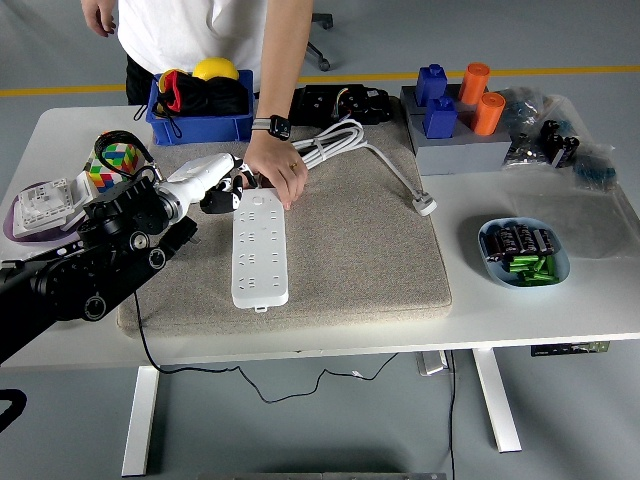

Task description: Pull the plug out,throw it away,press the button

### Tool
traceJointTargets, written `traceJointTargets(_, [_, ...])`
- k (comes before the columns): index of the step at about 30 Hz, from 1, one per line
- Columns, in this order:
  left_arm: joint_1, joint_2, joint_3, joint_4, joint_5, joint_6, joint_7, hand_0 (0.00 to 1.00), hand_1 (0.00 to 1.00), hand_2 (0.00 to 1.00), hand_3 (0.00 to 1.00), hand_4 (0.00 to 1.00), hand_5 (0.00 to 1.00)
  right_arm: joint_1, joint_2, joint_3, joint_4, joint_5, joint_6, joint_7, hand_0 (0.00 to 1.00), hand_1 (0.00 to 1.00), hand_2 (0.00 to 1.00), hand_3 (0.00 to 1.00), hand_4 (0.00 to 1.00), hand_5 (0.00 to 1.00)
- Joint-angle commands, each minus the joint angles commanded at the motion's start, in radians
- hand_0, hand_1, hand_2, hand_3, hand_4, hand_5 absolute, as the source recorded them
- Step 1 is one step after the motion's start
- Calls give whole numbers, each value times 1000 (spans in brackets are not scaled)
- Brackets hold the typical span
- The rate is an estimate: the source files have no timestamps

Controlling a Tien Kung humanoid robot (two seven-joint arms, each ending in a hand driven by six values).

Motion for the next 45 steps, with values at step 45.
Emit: traceJointTargets(45, [-108, -108, 240, 223, -133, 17, 15, 128, 2, 3, 594, 2, 2, 8, -12, -33, -1, 15, -1, -1, 742, 674, 673, 633, 661, 522])
